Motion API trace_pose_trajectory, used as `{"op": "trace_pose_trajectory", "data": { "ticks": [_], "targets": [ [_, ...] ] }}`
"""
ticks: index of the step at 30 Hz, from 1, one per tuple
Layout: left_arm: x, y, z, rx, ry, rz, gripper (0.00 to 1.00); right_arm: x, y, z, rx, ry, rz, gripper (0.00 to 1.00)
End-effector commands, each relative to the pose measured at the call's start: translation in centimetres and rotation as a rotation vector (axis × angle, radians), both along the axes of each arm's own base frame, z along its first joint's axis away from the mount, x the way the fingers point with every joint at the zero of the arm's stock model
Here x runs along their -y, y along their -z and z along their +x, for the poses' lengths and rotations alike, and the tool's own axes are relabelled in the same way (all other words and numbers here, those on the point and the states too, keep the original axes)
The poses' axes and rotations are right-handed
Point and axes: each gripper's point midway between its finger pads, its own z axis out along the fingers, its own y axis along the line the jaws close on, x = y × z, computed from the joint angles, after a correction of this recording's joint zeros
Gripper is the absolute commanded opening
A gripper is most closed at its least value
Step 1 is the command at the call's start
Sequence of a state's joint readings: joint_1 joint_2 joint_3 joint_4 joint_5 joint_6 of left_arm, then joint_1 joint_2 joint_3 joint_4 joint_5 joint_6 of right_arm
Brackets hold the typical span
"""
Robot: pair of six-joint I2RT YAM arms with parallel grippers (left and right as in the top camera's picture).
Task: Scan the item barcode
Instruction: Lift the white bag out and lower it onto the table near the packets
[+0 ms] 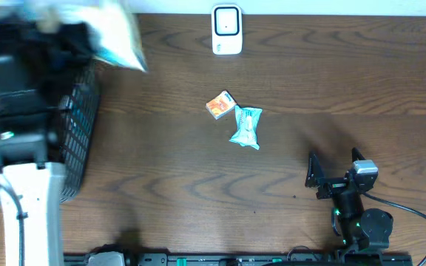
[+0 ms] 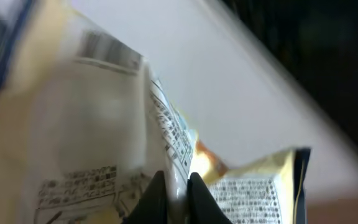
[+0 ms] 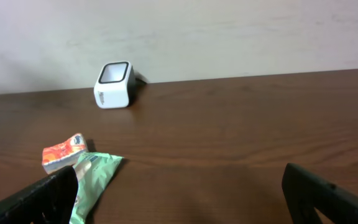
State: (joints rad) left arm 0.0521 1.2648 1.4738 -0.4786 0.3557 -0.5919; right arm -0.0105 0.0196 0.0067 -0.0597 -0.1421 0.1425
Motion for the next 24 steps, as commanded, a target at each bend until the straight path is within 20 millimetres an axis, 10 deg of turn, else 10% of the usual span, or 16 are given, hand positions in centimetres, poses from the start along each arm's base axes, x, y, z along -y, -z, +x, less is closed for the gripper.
{"op": "trace_pose_trajectory", "data": {
  "ticks": [1,8,18,24],
  "targets": [
    [5.5,1.6,-0.7,0.066,0.294,0.353,0.07,-0.2,0.2,0.0,-0.007,-0.008,0.010,0.99],
    [7.5,11.9,-1.7,-0.228,0.494,0.664,0.07,-0.2,0.2,0.0,-0.007,-0.008,0.010,0.99],
    [9.5,23.5,-0.7,-0.531,0.657,0.617,0.07,-0.2,0.2,0.0,-0.007,-0.008,0.010,0.99],
    [11.8,26.7,-3.3,-0.650,0.775,0.620,0.07,-0.2,0.2,0.0,-0.007,-0.008,0.010,0.99]
  ]
}}
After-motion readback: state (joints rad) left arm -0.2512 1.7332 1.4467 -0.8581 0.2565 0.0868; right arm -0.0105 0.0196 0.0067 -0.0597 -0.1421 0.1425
